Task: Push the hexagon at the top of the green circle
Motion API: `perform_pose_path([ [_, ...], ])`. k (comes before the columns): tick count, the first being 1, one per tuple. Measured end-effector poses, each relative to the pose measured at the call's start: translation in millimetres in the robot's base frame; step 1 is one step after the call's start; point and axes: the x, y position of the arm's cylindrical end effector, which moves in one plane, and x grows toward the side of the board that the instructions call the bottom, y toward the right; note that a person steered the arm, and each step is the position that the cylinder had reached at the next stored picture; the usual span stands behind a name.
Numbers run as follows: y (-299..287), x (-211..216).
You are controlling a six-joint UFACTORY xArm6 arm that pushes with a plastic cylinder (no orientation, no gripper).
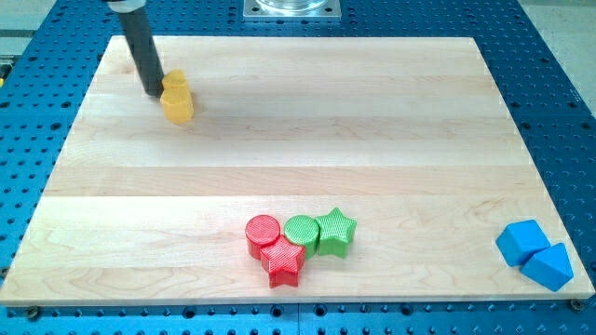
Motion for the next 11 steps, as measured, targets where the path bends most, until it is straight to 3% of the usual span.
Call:
perform_pose_path([
  [2,4,-87],
  [3,6,-52],
  [5,12,86],
  [6,18,120],
  [8,66,91],
  [10,131,163],
  [11,141,158],
])
